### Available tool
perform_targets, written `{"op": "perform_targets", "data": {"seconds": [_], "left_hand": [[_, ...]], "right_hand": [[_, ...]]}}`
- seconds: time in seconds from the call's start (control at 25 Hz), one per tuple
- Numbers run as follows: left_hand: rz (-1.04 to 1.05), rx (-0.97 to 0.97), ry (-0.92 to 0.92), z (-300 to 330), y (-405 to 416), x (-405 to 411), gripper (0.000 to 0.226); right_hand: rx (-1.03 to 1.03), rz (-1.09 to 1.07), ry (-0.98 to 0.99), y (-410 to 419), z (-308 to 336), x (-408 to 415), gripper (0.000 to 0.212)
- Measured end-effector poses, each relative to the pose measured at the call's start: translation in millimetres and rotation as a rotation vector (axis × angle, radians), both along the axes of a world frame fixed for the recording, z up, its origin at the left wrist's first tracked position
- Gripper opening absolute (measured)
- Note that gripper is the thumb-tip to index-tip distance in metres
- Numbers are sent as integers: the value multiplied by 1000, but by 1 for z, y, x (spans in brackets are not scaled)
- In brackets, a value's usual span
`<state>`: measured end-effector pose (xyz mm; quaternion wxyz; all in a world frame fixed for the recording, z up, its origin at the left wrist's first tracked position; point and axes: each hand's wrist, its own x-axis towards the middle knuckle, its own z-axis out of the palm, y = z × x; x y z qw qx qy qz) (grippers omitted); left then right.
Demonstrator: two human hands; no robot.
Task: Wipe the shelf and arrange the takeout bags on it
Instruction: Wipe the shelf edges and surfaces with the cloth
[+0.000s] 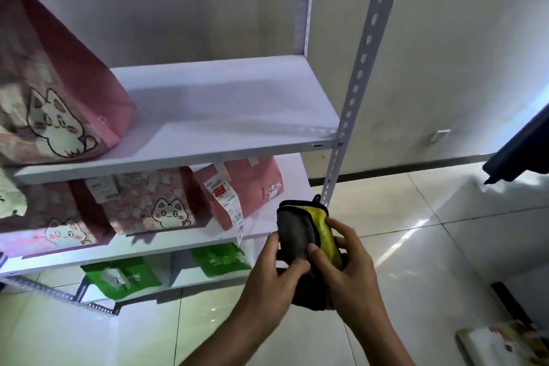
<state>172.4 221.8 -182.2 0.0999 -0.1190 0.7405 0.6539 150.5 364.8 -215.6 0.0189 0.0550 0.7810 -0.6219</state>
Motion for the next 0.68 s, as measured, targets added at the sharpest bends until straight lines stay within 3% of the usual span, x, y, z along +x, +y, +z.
{"op": "perform_targets", "data": {"seconds": [0.24,0.44,0.68], "left_hand": [[13,-157,162,74,-5,-13,39],[106,-232,300,122,-11,-43,61],[65,-318,290,154,-21,-90,72]], "right_hand": [[50,-1,136,0,87,-21,48],[84,-39,216,-12,142,-53,43],[225,-4,205,-28,174,-99,45]]}}
